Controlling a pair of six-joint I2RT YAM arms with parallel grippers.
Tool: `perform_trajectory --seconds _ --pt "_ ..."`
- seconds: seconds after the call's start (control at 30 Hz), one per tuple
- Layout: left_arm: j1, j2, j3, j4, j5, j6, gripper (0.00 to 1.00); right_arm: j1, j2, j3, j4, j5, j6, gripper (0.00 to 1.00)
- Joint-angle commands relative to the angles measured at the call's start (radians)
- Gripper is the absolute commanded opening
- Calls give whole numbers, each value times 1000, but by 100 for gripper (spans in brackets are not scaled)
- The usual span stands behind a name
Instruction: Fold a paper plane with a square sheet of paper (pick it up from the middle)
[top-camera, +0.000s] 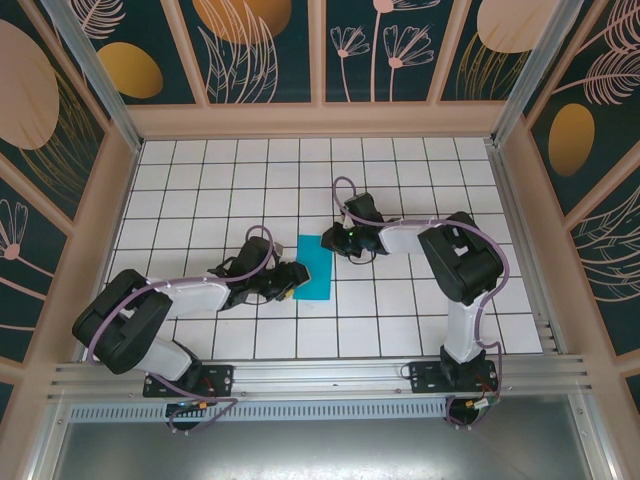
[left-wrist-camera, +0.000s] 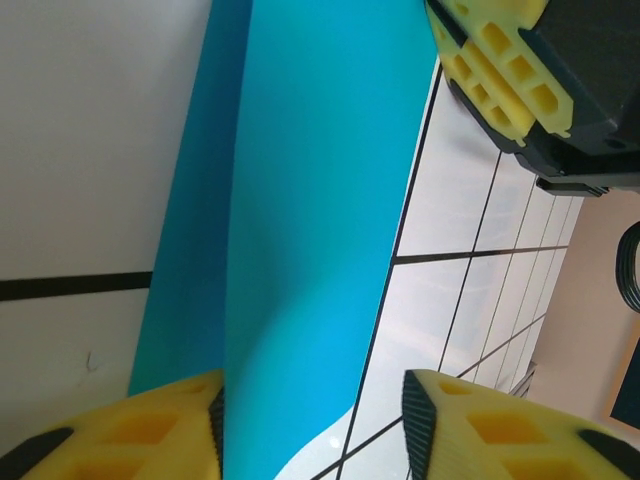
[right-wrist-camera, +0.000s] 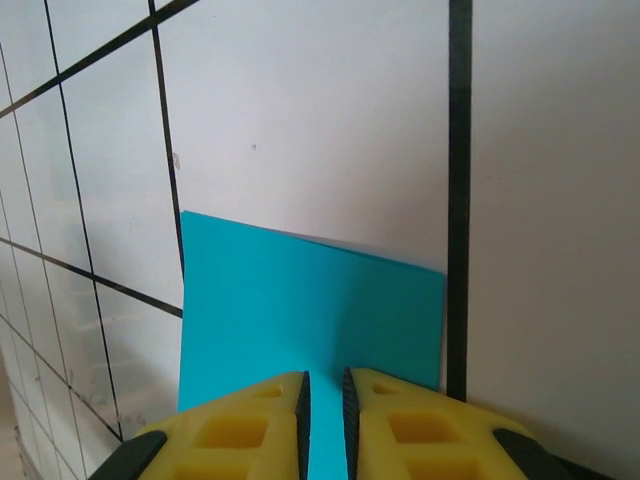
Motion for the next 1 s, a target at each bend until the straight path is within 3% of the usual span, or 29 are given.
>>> perform_trajectory --seconds 0.0,0.1,0.23,0.37,0.6,0.97 --pt "7 19 -15 57 32 20 44 -15 -50 26 -47 -59 -39 21" --pt "7 26 -18 65 38 24 40 -11 -83 37 -54 -78 -46 20" --pt "7 33 -26 72 39 25 36 19 -123 -8 -67 -68 -34 6" --pt "7 38 -34 74 43 25 33 58 -170 -79 -74 -51 -14 0" --pt "8 38 -31 65 34 23 27 83 -182 -140 -100 -15 4 0" --pt "8 43 -18 61 24 11 26 83 -80 -65 -151 13 -16 0"
